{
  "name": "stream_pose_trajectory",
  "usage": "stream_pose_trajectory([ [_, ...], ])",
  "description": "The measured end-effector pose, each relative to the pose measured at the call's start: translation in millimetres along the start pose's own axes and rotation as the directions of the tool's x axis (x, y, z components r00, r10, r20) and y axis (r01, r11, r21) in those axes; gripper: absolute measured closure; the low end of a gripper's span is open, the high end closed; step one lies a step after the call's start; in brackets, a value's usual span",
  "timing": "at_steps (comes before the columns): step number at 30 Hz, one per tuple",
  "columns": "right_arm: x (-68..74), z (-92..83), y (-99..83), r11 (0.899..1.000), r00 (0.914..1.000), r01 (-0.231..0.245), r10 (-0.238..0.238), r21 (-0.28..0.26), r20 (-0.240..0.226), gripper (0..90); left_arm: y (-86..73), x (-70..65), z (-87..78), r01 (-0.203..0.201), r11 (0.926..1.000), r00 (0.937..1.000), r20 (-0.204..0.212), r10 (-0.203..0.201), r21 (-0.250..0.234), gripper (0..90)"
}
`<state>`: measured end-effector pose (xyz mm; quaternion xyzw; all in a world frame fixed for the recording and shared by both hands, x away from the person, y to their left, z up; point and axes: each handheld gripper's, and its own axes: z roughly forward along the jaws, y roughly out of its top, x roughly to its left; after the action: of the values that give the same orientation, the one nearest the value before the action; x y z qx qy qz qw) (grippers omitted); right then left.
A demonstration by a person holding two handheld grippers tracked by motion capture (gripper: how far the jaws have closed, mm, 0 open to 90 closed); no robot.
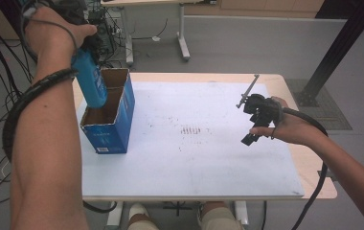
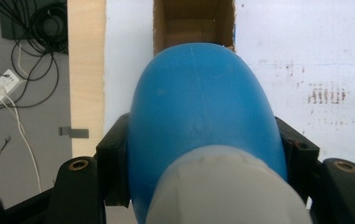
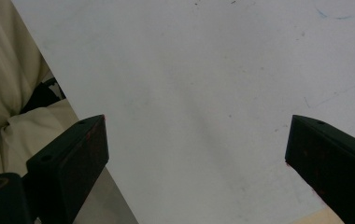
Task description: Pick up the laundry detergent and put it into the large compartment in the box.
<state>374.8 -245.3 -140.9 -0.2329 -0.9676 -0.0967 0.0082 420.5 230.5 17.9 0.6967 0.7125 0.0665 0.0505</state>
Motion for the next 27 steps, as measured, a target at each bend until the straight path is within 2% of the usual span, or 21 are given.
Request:
stream_pose_trajectory([
  [8, -1.9, 2.8, -1.1, 1.0, 1.0, -0.008, 0.008, 0.006, -0.002, 5.9, 1.4, 5.7, 32.1, -0.004, 0.9999, 0.9999, 0.012, 0.004, 0.013, 36.7],
  [17, -2.1, 3.9, -0.6, 1.0, 1.0, -0.006, 0.006, 0.004, 0.0, 5.9, -2.3, 8.1, 63.6, -0.03, 0.9991, 0.9993, 0.025, 0.029, 0.031, 36.7],
  [24, -0.7, 3.6, -0.2, 1.0, 1.0, -0.008, 0.008, 0.004, 0.0, 5.9, -5.8, 2.9, 89.3, -0.067, 0.997, 0.9977, 0.015, 0.066, 0.039, 36.7],
  [27, -0.2, 3.8, -0.7, 1.0, 0.9999, -0.01, 0.01, 0.004, 0.0, 6.0, -5.7, 3.4, 101.3, -0.069, 0.9962, 0.9974, 0.021, 0.068, 0.053, 36.7],
])
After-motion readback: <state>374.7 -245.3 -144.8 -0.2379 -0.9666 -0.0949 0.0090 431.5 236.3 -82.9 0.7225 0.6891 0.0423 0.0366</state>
